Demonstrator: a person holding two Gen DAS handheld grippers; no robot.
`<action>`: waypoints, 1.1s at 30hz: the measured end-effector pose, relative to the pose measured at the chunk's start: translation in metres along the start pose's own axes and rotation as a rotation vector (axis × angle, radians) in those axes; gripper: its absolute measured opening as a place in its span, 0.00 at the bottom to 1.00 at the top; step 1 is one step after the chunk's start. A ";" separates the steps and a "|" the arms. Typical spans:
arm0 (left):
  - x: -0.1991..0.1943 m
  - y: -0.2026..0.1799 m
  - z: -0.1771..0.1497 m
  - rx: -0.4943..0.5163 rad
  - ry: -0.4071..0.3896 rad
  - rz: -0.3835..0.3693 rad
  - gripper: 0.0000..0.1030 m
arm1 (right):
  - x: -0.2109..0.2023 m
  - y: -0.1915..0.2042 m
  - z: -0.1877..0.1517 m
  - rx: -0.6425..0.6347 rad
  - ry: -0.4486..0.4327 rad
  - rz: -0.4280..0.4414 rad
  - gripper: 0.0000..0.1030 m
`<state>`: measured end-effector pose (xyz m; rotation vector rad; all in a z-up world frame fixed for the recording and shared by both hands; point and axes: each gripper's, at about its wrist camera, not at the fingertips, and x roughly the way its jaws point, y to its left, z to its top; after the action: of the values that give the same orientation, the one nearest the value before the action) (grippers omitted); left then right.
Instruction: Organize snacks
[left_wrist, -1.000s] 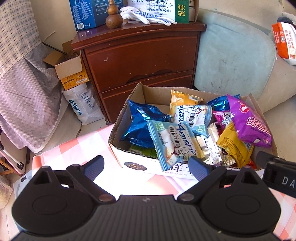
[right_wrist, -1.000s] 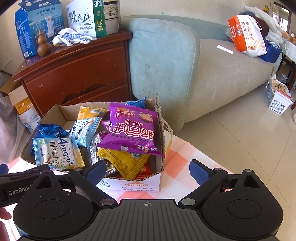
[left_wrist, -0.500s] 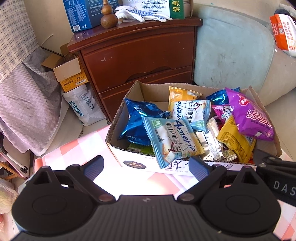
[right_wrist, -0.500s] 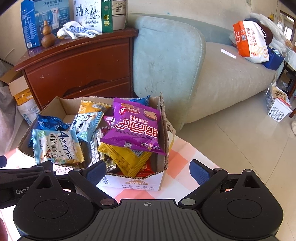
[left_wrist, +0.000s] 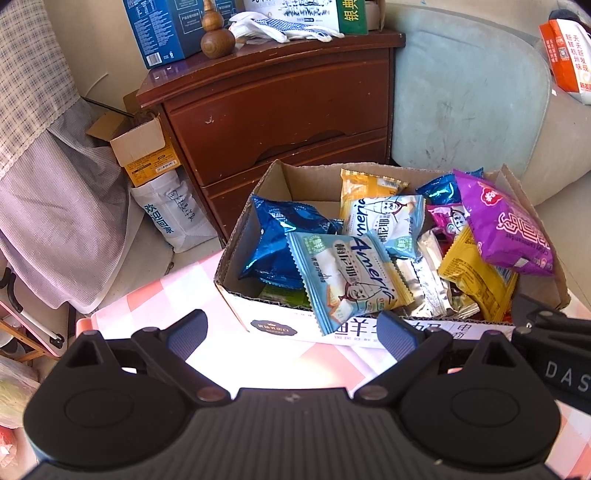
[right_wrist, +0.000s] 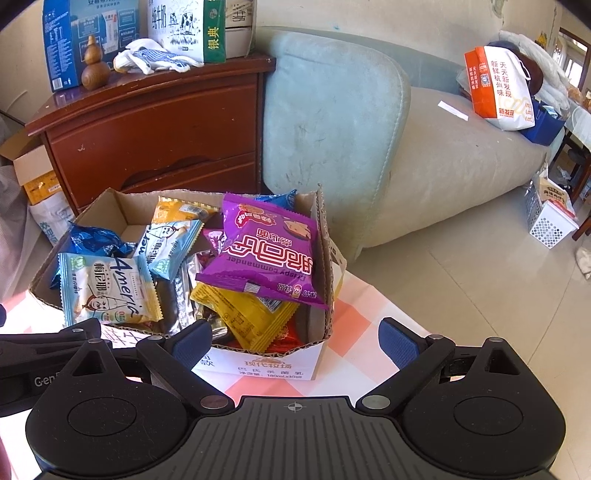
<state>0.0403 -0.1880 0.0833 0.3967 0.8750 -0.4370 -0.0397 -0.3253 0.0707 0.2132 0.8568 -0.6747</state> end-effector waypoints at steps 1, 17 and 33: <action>0.000 0.000 0.000 0.001 -0.001 0.002 0.95 | 0.000 0.000 0.000 -0.004 -0.003 -0.002 0.95; -0.007 0.000 -0.006 0.023 -0.006 0.017 0.94 | -0.007 0.004 -0.004 -0.051 -0.024 -0.015 0.95; -0.020 0.007 -0.039 0.029 0.019 0.045 0.94 | -0.025 0.012 -0.031 -0.110 -0.013 -0.003 0.95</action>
<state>0.0074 -0.1582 0.0779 0.4463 0.8771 -0.4055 -0.0634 -0.2903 0.0684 0.1086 0.8790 -0.6289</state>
